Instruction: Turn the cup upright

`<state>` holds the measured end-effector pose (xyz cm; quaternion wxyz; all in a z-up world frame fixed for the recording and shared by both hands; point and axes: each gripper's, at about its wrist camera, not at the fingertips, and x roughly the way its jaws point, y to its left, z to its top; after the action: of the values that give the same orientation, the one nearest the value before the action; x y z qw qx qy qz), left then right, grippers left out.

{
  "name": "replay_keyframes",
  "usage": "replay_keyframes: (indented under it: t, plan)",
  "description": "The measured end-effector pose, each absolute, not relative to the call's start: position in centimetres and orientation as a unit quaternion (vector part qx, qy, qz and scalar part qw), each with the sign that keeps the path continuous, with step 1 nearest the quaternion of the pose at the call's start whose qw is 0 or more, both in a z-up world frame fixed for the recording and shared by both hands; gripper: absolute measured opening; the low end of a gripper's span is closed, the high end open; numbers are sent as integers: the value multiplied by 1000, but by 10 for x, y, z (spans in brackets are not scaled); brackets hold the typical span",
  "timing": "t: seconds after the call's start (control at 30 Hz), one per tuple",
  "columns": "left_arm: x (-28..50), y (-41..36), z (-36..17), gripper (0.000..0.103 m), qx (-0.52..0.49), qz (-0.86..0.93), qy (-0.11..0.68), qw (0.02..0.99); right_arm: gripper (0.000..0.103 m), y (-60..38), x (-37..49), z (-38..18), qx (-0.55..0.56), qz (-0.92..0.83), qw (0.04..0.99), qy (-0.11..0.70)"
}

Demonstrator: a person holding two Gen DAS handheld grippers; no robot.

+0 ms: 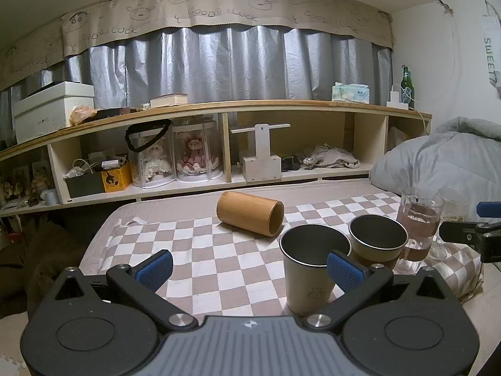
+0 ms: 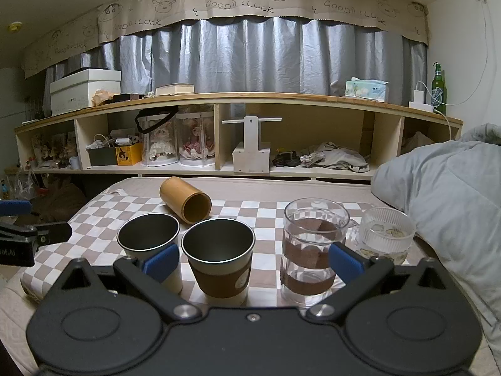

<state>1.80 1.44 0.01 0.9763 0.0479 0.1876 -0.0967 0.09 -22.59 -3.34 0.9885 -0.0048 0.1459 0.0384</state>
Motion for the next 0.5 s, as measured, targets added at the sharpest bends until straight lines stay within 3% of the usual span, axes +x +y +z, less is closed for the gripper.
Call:
replay_keyframes:
  t: [0.5]
  plan:
    - [18,15,-1,103,48,-97,187,976,103,-228,-1,-31,-5,34,989,143]
